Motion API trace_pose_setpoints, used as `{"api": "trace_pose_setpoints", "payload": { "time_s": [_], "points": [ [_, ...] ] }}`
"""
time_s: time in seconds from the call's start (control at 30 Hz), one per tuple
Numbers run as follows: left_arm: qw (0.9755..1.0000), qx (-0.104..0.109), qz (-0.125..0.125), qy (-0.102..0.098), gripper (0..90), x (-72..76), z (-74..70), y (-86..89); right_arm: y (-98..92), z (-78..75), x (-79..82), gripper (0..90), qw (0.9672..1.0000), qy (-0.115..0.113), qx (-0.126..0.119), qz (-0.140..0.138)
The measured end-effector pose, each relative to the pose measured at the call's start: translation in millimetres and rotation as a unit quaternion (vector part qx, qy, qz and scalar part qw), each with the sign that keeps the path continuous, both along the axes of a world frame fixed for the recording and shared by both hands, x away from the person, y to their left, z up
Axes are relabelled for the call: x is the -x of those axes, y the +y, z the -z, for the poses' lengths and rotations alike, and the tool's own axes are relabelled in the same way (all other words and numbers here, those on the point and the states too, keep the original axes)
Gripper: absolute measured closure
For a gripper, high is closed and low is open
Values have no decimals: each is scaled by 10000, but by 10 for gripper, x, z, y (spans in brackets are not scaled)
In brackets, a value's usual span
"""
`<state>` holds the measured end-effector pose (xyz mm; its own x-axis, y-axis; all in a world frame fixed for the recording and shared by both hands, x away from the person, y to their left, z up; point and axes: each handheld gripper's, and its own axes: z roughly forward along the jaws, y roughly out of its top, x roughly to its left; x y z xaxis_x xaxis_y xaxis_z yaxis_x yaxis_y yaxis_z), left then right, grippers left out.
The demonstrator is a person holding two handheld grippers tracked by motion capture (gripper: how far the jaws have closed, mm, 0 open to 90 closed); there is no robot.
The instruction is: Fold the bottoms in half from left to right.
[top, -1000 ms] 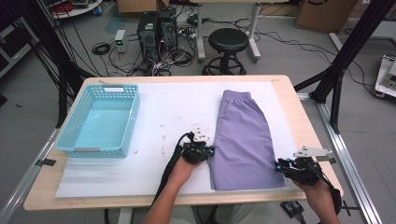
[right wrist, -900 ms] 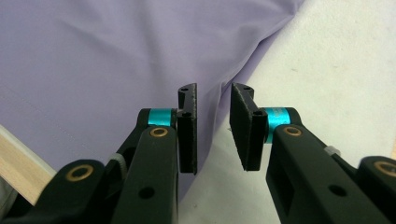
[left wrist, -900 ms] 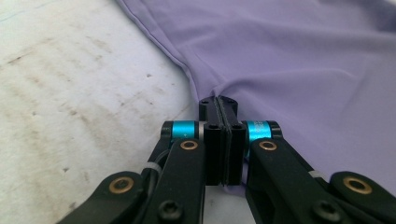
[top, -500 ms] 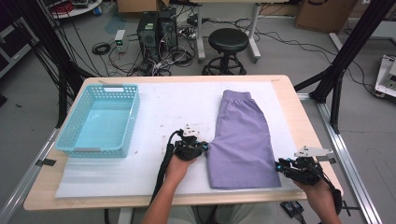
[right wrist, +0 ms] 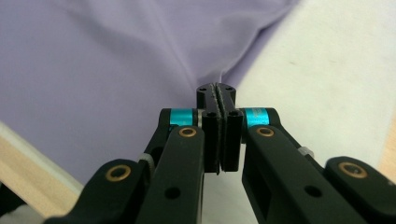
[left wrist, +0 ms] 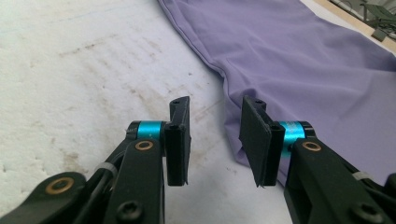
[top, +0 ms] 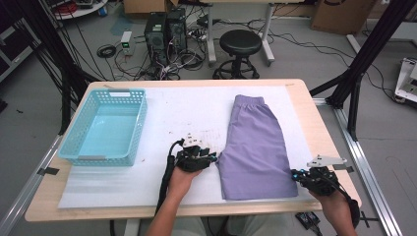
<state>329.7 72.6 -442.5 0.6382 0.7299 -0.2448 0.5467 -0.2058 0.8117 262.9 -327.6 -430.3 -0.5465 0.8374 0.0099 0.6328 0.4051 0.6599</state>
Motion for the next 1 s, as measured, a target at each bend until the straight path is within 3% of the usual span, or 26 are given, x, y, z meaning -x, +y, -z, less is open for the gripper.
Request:
{"api": "trace_pose_setpoints", "payload": {
  "time_s": [0.07,0.13,0.2,0.4,0.47,0.5,0.6,0.63,0.67,0.7,0.77,0.87,0.93,1.0],
  "points": [
    [10000,22,50,33,628,14,4,-13,-20,16,-6,889,9999,115,-114,-34],
    [9999,49,133,78,616,29,5,-37,-5,45,-8,769,9994,237,-227,-93],
    [9996,43,224,140,596,43,9,-72,6,39,-10,720,9993,232,-280,-28],
    [9989,42,368,276,549,45,44,-203,-51,9,26,682,9990,168,-388,114],
    [9986,-151,330,393,545,27,77,-253,-52,32,43,664,9989,238,-394,110],
    [9987,-269,264,356,554,35,93,-279,-51,50,54,656,9987,295,-407,104],
    [9981,-515,161,301,834,66,86,-287,-46,95,99,663,9988,313,-359,91],
    [9981,-505,127,320,882,72,85,-283,-49,98,112,710,9990,286,-333,94],
    [9980,-535,77,326,886,82,81,-279,-54,101,126,837,9993,244,-276,67],
    [9980,-523,57,343,890,88,79,-278,-62,104,134,898,9989,296,-356,-39],
    [9979,-511,-27,398,891,114,72,-258,-47,104,163,900,9993,233,-275,-89],
    [9977,-519,-76,441,892,160,66,-218,-39,86,193,891,9988,357,-311,-146],
    [9977,-513,-88,426,891,187,62,-192,-45,79,204,746,9976,496,-427,-221],
    [9981,-434,-80,439,867,194,57,-172,-57,68,222,722,9974,457,-495,-252]
  ]
}}
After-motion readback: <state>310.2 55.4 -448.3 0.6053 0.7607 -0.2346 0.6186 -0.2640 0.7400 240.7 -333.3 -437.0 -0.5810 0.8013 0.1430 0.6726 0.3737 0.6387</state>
